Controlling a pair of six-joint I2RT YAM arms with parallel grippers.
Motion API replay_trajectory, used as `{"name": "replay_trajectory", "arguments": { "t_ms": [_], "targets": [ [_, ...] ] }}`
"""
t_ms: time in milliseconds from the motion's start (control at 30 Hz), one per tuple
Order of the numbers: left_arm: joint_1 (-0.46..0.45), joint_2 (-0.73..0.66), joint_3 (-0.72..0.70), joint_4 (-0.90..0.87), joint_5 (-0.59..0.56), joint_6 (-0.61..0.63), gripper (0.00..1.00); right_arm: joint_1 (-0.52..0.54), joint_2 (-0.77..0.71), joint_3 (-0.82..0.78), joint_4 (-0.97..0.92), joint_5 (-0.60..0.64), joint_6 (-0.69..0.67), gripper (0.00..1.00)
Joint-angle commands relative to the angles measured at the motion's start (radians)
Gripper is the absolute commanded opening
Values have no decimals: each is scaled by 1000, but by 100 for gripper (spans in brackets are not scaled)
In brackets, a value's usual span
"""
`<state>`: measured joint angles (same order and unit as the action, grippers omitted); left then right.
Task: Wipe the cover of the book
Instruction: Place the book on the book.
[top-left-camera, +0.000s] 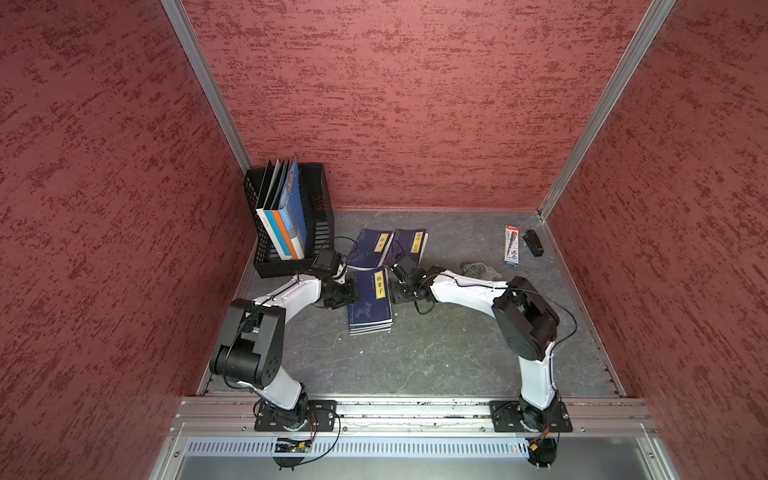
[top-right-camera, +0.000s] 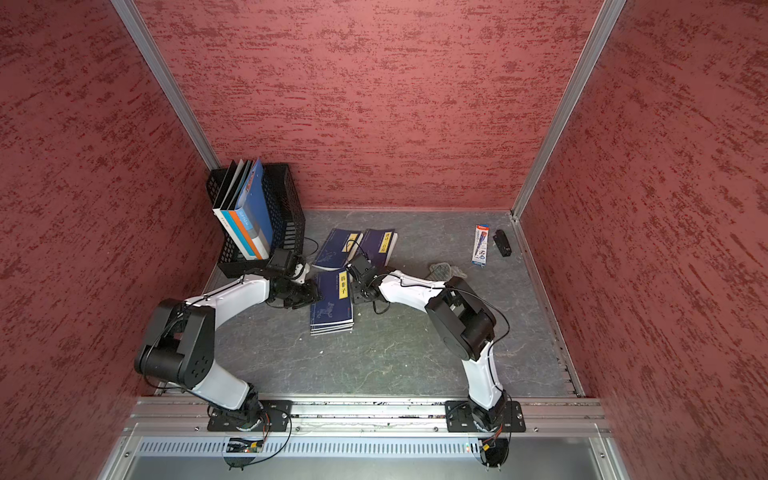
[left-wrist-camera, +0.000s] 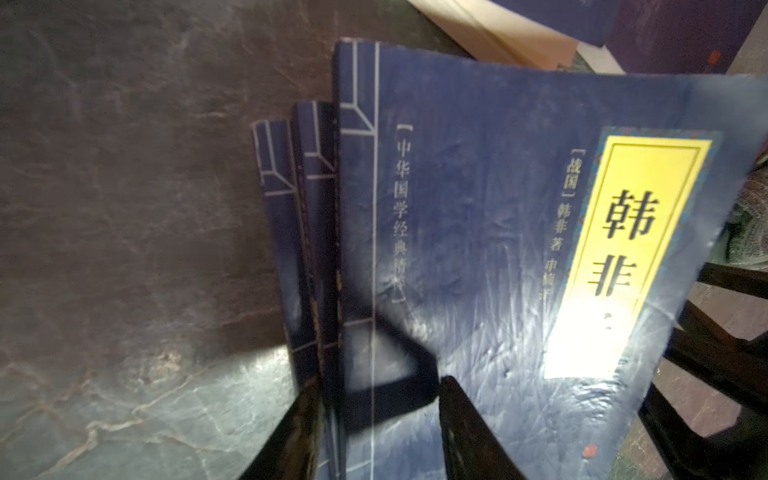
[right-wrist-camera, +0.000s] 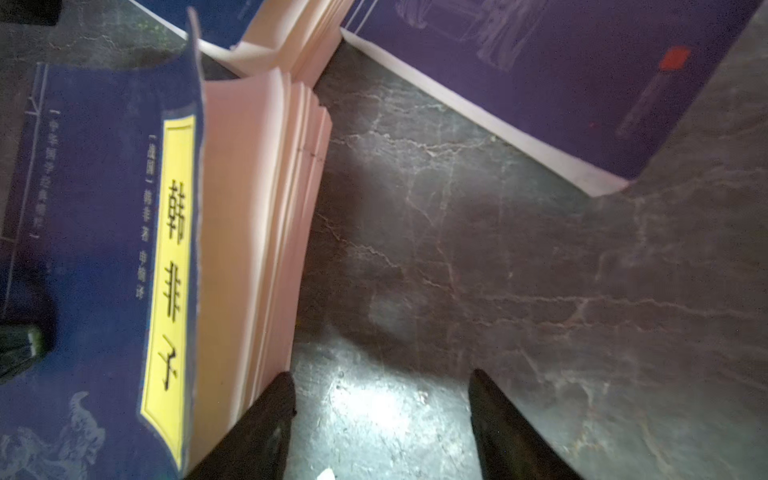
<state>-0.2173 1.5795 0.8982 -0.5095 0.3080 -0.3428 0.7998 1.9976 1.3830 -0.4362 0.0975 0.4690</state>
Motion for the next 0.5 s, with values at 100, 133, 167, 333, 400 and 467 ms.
{"name": "replay_trajectory", "arguments": {
  "t_ms": [100,133,167,333,400,467],
  "targets": [
    [14,-63,10,-37,-44,10,63,-8,16,54,-23,65,-28,69],
    [19,-67,10,-30,-43,8,65,-16,22,63,-21,65,-34,69],
    [27,-67,10,-21,-35,8,67,-25,30,76,-23,64,-42,69],
    [63,-26,21,42,36,-9,70,-45,92,166,-43,58,-77,69],
    [71,3,32,65,55,-15,70,-45,119,205,-56,52,-89,69],
    [75,33,44,86,66,-18,67,-45,143,237,-66,48,-95,69]
  ]
}}
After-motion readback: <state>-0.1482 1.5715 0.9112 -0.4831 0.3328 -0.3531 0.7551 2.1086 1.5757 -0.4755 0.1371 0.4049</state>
